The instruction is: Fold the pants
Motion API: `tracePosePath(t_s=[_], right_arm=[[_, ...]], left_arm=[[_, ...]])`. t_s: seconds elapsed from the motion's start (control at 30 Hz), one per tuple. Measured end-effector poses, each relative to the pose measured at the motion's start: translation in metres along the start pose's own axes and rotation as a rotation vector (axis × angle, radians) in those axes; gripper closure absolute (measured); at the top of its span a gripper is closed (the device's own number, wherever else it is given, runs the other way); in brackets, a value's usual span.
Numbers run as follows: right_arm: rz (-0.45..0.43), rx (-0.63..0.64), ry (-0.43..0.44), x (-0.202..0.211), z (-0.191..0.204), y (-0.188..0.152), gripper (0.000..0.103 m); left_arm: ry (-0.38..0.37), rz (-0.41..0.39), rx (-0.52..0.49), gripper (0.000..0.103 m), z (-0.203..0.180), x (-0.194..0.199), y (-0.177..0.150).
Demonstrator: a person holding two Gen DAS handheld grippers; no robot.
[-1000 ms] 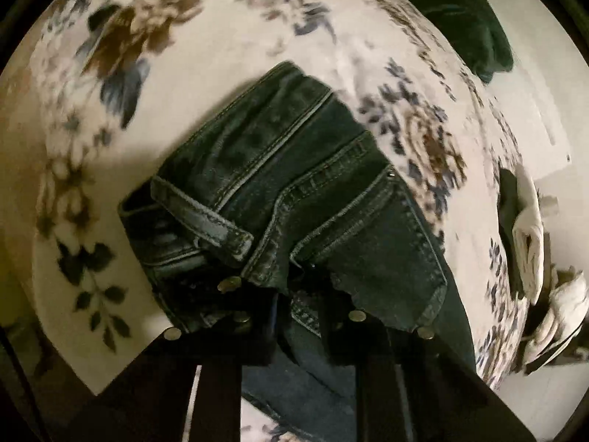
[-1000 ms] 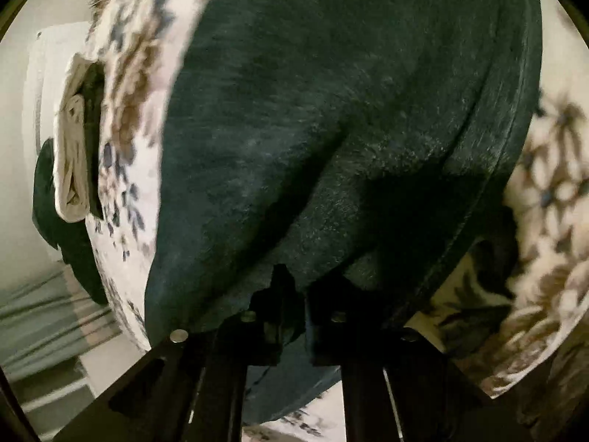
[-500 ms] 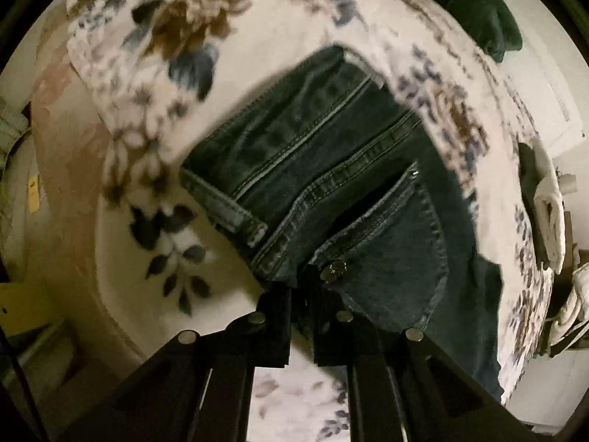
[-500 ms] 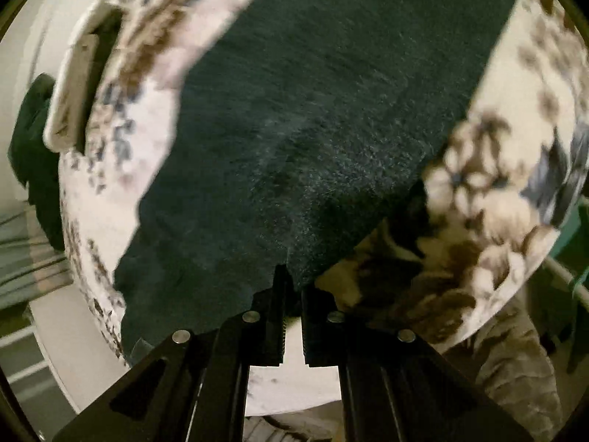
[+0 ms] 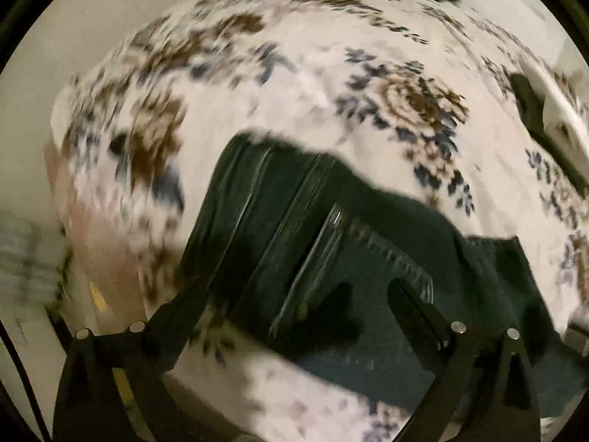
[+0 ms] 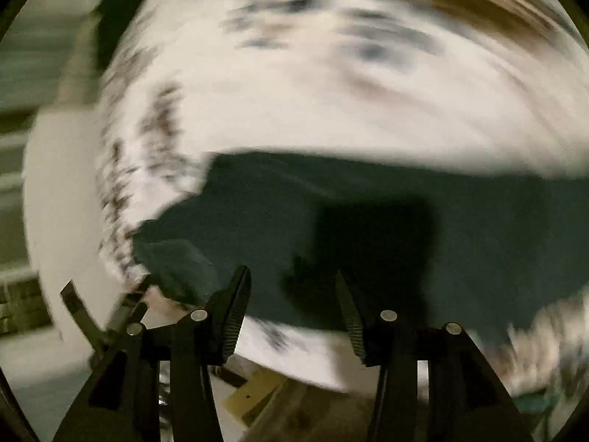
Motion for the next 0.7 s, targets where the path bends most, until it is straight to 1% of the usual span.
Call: tracePosePath(t_s=[0.03, 0.07, 0.13, 0.23, 0.27, 0.3, 0.33, 0.4, 0.43, 0.47, 0.5, 0.53, 0.57, 0.6, 0.63, 0.67, 0.7], right_arm=[[0.041, 0.027, 0.025, -0.013, 0.016, 0.018, 0.052], [0.080, 0.029, 0.026, -0.031, 0.032, 0.038, 0.052], [0.158, 0.041, 0.021, -0.056, 0.047, 0.058, 0.052], [0.212, 0.079, -0.060, -0.082, 0.053, 0.064, 0.052], [0.208, 0.119, -0.098, -0.086, 0.061, 0.063, 0.058], [0.193, 0.169, -0.170, -0.084, 0.055, 0.058, 0.084], [0.181, 0.203, -0.205, -0.079, 0.056, 0.057, 0.088], [0.113, 0.152, -0.159, -0.056, 0.053, 0.069, 0.095], [0.036, 0.111, -0.177, -0.036, 0.046, 0.082, 0.102], [-0.011, 0.091, -0.181, -0.023, 0.042, 0.092, 0.103], [-0.009, 0.058, -0.153, -0.017, 0.038, 0.100, 0.103], [0.027, 0.023, -0.106, -0.016, 0.035, 0.101, 0.102], [0.094, 0.007, -0.043, -0.019, 0.038, 0.098, 0.102], [0.149, 0.028, 0.002, -0.025, 0.045, 0.092, 0.100], [0.197, 0.064, 0.014, -0.031, 0.048, 0.084, 0.096], [0.238, 0.110, -0.021, -0.042, 0.052, 0.076, 0.080], [0.268, 0.144, -0.062, -0.052, 0.057, 0.067, 0.060]], left_arm=[[-0.004, 0.005, -0.001, 0.002, 0.001, -0.005, 0.005], [-0.015, 0.015, -0.003, 0.002, -0.001, -0.017, 0.011], [-0.013, 0.035, -0.011, 0.002, 0.000, -0.035, 0.017], [-0.030, 0.062, -0.020, 0.002, 0.005, -0.054, 0.018], [-0.039, 0.071, -0.020, 0.001, 0.008, -0.059, 0.016], [-0.045, 0.077, -0.015, 0.000, 0.011, -0.061, 0.015], [-0.066, 0.079, -0.006, 0.000, 0.013, -0.062, 0.015], [-0.087, 0.085, 0.009, 0.000, 0.019, -0.062, 0.012], [-0.090, 0.086, 0.012, 0.000, 0.021, -0.060, 0.010], [-0.094, 0.086, 0.015, 0.000, 0.023, -0.059, 0.010], [-0.095, 0.089, 0.024, 0.000, 0.025, -0.058, 0.008], [-0.096, 0.092, 0.035, 0.000, 0.026, -0.056, 0.007], [-0.100, 0.093, 0.045, 0.000, 0.027, -0.056, 0.007], [-0.104, 0.092, 0.057, 0.000, 0.029, -0.054, 0.006], [-0.107, 0.085, 0.067, 0.000, 0.030, -0.051, 0.006], [-0.109, 0.080, 0.072, 0.000, 0.031, -0.050, 0.006], [-0.108, 0.077, 0.074, 0.000, 0.031, -0.050, 0.005]])
Point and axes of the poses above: each gripper's, at about its wrist camera, not at the fingertips, and x roughly against the way its jaws point, z to its left, y to its top, the point moved 8 cm from there along -x, roughly the way its jaws point, and after that the axes turned 15 degrees about -y, right-handed, at the moved point
